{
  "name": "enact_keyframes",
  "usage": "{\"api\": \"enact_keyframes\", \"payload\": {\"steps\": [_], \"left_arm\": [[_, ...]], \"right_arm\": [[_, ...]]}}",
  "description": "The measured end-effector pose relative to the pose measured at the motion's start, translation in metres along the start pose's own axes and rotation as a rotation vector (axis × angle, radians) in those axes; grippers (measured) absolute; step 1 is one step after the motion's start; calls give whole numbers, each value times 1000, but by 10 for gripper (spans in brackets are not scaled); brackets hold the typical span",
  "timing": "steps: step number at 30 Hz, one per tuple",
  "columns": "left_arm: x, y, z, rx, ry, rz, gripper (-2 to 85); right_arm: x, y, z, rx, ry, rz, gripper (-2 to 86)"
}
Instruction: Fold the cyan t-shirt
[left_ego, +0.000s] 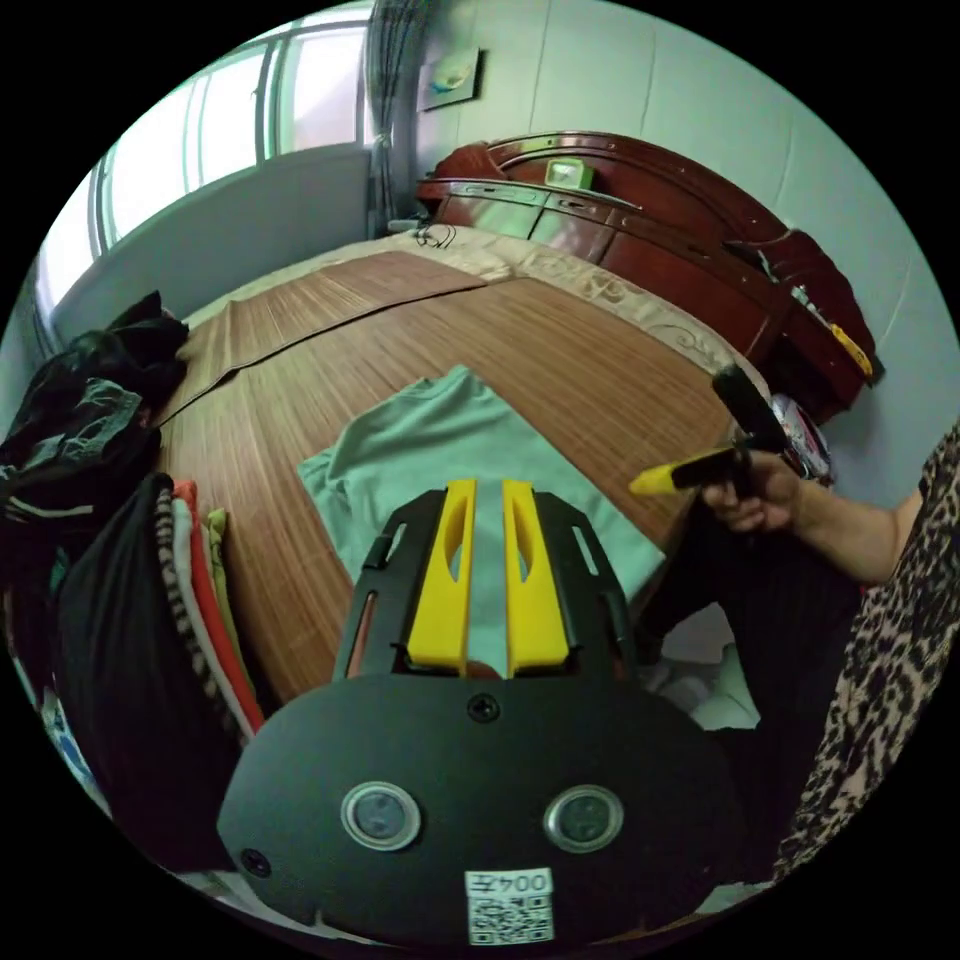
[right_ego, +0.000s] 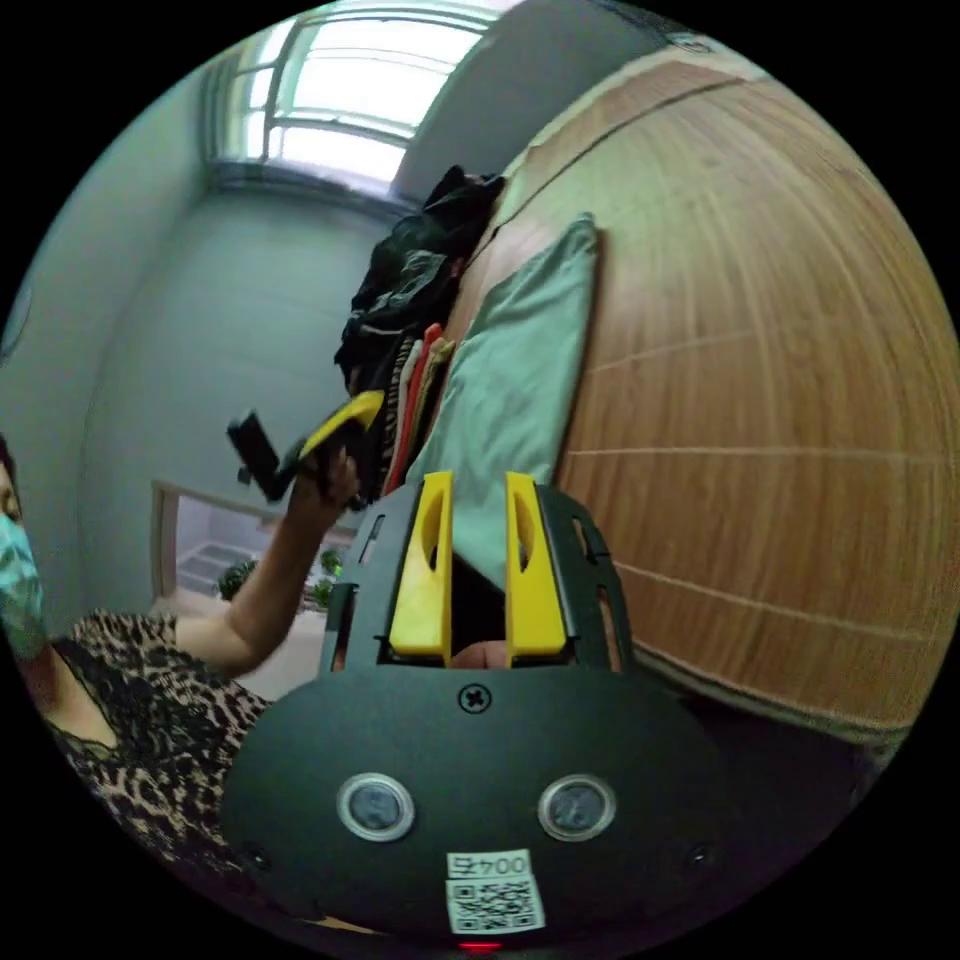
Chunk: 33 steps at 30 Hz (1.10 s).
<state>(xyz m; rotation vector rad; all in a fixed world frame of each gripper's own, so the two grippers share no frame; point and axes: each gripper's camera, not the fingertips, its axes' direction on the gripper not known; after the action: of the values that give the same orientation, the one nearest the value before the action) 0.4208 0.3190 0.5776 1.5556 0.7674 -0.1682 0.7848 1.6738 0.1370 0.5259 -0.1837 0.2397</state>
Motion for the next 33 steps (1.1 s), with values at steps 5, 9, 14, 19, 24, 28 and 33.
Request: {"api": "enact_keyframes", "payload": {"steps": [5, 9, 14, 19, 24, 28, 33], "left_arm": [[107, 60, 3, -14, -21, 9, 128], [178, 77, 13, -68, -86, 117, 161], [221, 82, 20, -122, -103, 193, 172], [252, 85, 16, -140, -129, 238, 173], [268, 81, 6, -142, -154, 201, 161], [273, 72, -1, -160, -255, 147, 93], [263, 68, -44, -91, -266, 20, 10]], "right_arm": [[20, 4, -1, -100, -12, 111, 111], [28, 5, 10, -118, -21, 166, 108], [38, -2, 22, -128, -115, 246, 84], [32, -18, 28, -129, -139, 256, 38], [-3, -47, 23, -127, -157, 162, 16], [-25, -71, 23, -133, -217, 106, 10], [-26, -94, 20, -123, -131, 56, 98]]}}
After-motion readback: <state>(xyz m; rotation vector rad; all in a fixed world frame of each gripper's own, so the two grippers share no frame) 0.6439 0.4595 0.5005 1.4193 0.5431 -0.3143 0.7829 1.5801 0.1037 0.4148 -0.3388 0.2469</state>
